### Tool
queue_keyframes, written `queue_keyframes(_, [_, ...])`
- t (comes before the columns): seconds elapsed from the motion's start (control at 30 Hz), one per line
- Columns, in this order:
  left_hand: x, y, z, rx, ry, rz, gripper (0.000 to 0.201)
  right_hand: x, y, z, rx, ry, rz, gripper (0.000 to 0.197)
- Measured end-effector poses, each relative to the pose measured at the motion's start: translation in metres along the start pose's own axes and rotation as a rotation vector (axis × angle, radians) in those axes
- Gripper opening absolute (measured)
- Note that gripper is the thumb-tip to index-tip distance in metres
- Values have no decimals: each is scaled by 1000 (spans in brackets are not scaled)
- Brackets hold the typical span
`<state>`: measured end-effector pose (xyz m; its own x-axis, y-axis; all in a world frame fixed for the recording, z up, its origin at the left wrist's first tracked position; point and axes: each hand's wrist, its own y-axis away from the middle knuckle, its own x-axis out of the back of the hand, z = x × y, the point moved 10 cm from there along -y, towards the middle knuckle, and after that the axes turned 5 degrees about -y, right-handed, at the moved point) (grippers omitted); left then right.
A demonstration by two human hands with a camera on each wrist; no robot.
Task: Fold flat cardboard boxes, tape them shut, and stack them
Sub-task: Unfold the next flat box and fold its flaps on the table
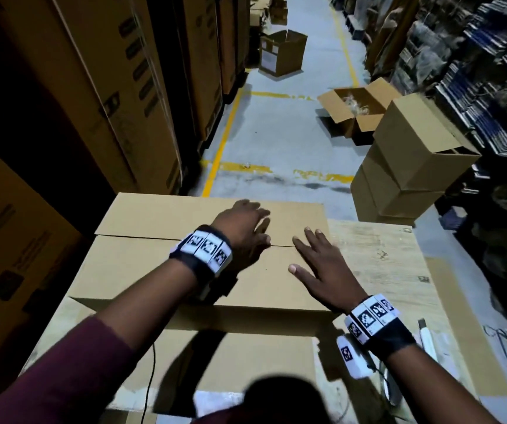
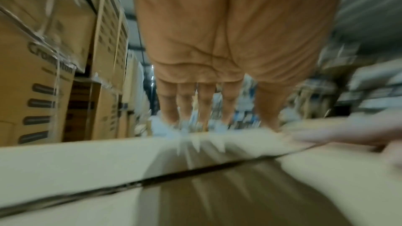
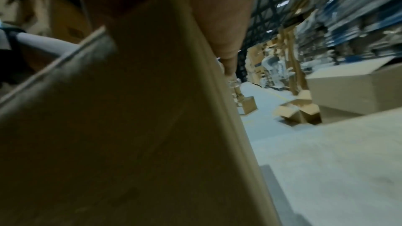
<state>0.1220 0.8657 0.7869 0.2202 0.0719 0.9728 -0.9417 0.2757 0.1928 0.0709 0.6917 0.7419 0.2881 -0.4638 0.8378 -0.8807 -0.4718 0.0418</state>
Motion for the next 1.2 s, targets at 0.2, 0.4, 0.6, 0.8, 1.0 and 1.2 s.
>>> queue_keyframes(0.2, [-42, -41, -8, 101, -105, -218, 147, 2, 22, 36, -340, -368, 141, 101])
queue_keyframes(0.4, [-56, -39, 5, 16, -206, -144, 154, -14, 43, 29, -305, -349, 97, 107])
queue_keyframes(0.6, [-58, -42, 3, 11, -128, -160, 149, -12, 38, 20, -328, -60, 97, 99])
queue_keyframes(0.8, [-61, -40, 8, -9, -207, -147, 137, -16, 41, 20, -373, 37, 91, 94])
queue_keyframes(1.0, [-63, -41, 11, 23, -200, -127, 109, -12, 41, 16, -445, 188, 86, 93])
queue_keyframes(1.2, [-74, -18, 24, -43, -248, -152, 81, -8, 46, 16, -509, 85, 173, 81])
